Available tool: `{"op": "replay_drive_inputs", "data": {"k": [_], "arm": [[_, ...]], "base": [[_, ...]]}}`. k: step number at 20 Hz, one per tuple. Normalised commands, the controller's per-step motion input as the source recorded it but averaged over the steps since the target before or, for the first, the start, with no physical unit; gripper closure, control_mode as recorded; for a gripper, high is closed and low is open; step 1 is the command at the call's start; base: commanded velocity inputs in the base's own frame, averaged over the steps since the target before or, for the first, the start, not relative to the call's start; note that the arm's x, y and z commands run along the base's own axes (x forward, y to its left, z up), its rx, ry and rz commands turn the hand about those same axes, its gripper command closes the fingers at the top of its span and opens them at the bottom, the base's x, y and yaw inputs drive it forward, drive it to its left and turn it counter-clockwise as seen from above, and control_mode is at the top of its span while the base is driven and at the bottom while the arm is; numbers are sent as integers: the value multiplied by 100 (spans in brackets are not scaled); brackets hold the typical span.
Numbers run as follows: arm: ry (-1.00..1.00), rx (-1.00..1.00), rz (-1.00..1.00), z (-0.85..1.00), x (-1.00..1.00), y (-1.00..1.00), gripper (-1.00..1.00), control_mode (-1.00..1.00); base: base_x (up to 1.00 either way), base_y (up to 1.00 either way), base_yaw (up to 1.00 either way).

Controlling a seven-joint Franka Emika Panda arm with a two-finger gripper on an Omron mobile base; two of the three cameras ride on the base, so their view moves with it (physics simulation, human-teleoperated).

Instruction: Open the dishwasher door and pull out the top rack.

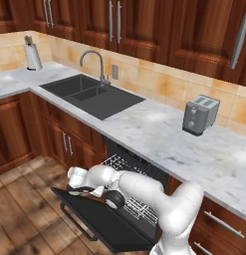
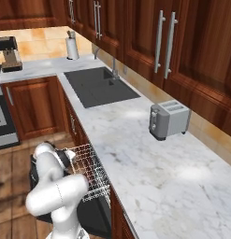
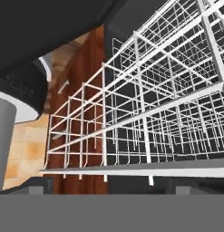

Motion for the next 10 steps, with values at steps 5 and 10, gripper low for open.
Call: {"op": "replay_drive_inputs", "data": {"k": [5,10], "arm": [[31,70,38,-2,-53,0,-100,-100],[26,70,38,-24,-58,0,-100,-100]], "base": [[0,0,0],[0,0,0]]}}
